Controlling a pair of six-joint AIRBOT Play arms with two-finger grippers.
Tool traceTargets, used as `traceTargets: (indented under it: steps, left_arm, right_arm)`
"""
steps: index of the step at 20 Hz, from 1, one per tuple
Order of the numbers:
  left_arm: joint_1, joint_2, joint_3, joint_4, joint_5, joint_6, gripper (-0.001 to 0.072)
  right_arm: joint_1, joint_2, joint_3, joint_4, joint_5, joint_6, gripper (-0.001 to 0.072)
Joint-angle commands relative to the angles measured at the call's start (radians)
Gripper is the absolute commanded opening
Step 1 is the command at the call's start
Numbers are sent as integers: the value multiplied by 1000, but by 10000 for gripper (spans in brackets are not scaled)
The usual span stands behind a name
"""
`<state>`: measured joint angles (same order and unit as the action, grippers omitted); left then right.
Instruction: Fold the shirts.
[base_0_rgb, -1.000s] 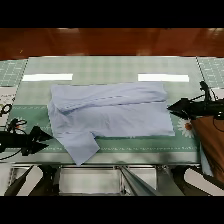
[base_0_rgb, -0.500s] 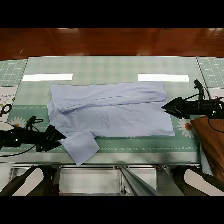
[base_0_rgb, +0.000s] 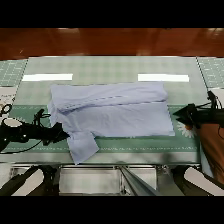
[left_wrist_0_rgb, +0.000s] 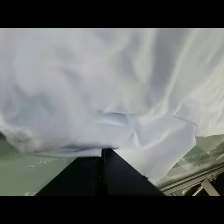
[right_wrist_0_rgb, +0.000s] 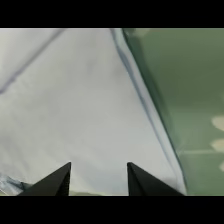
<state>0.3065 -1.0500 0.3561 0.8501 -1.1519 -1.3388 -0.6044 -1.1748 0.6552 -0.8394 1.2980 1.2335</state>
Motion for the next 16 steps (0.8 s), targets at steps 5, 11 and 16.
traceTargets:
  steps: [5, 11, 16]
  left_arm:
    - [-6, 4, 3, -18, -12, 19, 22]
    - [-6, 4, 3, -18, -12, 19, 22]
    - [-5, 4, 7, -17, -12, 19, 22]
  right_arm:
    - [-43, -51, -53, -234, 42, 106, 414]
    - [42, -155, -52, -157, -25, 89, 414]
    - [116, -195, -33, 65, -72, -58, 25]
